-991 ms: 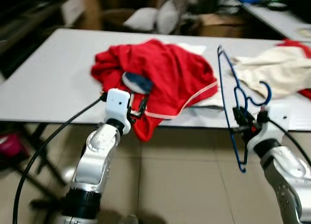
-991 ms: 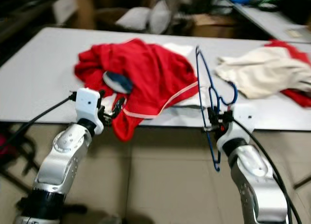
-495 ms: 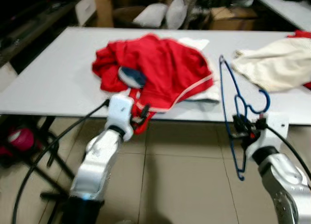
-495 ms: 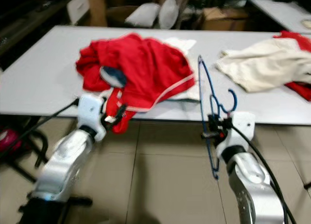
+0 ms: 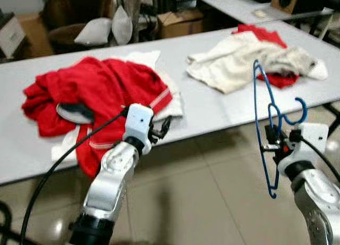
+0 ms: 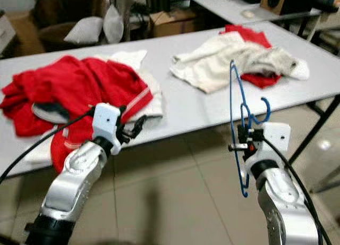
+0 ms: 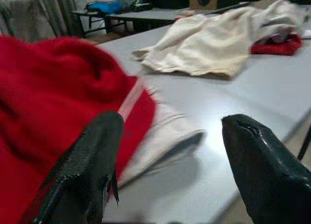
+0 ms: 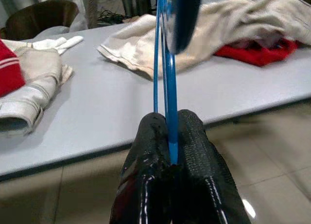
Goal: Hang hanger
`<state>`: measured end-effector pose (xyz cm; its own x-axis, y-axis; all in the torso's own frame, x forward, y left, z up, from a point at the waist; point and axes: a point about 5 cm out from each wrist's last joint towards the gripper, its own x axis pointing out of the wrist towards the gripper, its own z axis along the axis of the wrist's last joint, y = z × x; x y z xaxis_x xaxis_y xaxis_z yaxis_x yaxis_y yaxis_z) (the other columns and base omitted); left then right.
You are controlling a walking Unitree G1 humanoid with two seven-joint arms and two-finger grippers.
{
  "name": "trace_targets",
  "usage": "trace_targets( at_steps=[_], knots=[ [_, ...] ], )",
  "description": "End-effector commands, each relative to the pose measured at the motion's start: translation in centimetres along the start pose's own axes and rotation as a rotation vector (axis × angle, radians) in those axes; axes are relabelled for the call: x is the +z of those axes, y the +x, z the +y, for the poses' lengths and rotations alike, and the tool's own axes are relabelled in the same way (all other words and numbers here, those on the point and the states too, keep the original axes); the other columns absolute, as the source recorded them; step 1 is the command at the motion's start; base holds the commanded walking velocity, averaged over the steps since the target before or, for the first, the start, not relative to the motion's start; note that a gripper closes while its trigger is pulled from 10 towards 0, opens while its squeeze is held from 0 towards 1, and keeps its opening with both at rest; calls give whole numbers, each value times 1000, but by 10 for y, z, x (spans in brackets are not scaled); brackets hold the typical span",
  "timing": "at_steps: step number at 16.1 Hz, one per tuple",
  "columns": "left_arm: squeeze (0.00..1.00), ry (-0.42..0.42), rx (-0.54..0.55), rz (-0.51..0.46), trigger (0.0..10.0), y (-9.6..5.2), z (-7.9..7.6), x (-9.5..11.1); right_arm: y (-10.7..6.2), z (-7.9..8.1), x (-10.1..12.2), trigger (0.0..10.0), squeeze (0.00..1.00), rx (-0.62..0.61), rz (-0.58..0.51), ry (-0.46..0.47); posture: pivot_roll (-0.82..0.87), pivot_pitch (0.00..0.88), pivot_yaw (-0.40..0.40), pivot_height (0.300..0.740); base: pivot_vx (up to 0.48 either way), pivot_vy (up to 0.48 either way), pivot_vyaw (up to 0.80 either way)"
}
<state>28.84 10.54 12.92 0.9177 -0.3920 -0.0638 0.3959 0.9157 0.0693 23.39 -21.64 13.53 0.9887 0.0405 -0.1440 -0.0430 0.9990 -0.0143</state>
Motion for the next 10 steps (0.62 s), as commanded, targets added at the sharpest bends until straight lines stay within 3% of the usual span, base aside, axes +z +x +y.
trace_targets(
  at_steps=[1,3,6,8,10],
  knots=[
    [0,10,35,-11,10000,-1,8,3,2,10,3,10000,0,55,-5,-13,-55,3,32,740,371,0,0],
    [0,9,61,-42,10000,-1,10,9,2,16,3,10000,0,121,12,-111,-54,2,30,740,371,0,800],
    [0,17,101,-80,10000,-4,16,15,2,24,4,10000,0,182,8,-118,-49,2,24,740,386,0,800],
    [0,13,70,-80,10000,-5,14,15,2,22,3,10000,0,170,-1,-68,-48,3,18,740,0,0,0],
    [0,66,2,-35,10000,-5,7,9,1,21,1,10000,0,164,5,-65,-48,3,18,740,0,0,0]
  ],
)
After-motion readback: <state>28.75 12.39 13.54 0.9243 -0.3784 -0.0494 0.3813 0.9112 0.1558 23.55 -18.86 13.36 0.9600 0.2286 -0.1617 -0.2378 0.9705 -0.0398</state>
